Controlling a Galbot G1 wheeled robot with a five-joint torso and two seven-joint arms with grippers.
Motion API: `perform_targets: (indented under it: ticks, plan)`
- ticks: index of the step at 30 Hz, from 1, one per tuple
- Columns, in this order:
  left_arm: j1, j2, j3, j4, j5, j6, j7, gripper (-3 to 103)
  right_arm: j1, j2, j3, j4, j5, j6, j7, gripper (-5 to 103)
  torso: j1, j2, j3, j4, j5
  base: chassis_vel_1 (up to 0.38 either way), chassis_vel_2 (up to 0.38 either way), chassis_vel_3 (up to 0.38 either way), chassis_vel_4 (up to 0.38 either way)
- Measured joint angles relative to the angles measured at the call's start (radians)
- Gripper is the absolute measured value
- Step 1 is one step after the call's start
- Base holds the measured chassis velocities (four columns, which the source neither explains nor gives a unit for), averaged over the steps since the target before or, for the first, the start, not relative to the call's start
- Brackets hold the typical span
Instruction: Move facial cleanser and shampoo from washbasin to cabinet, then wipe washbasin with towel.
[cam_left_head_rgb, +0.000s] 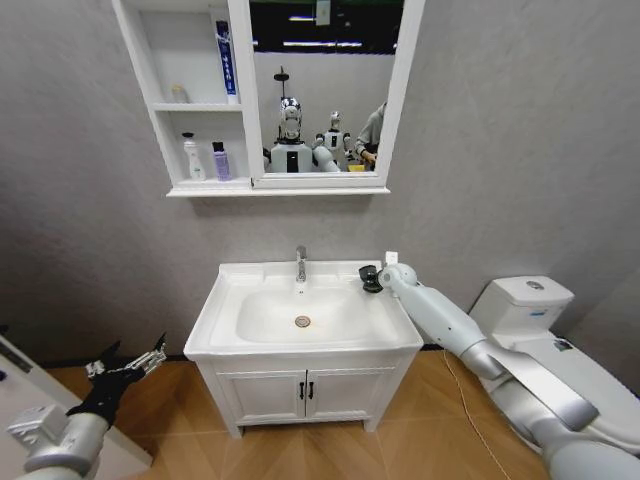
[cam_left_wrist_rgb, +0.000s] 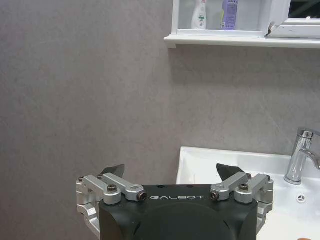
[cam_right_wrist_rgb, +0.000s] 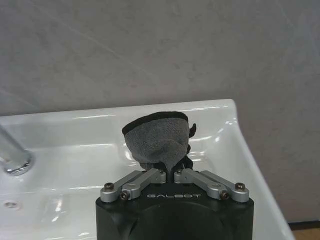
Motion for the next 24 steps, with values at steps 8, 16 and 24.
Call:
perform_targets:
  ticks: [8, 16, 24]
  plan:
    - [0.0, 0.0, 0.0, 0.0, 0.0, 0.0, 0.0, 100, 0.008, 0.07, -0.139, 0.148, 0.103, 0.003, 0.149, 2, 0.0, 0.0, 0.0, 0.0002, 0.0002, 0.0, 0.0, 0.0, 0.0]
    - [0.0, 0.0, 0.0, 0.0, 0.0, 0.0, 0.0, 100, 0.041, 0.109, -0.328, 0.131, 0.132, 0.01, 0.226, 2, 0.0, 0.0, 0.0, -0.0003, 0.0001, 0.0, 0.0, 0.0, 0.0]
    - [0.0, 0.0, 0.0, 0.0, 0.0, 0.0, 0.0, 100, 0.056, 0.125, -0.41, 0.076, 0.137, 0.011, 0.247, 2, 0.0, 0.0, 0.0, 0.0001, 0.0002, 0.0, 0.0, 0.0, 0.0]
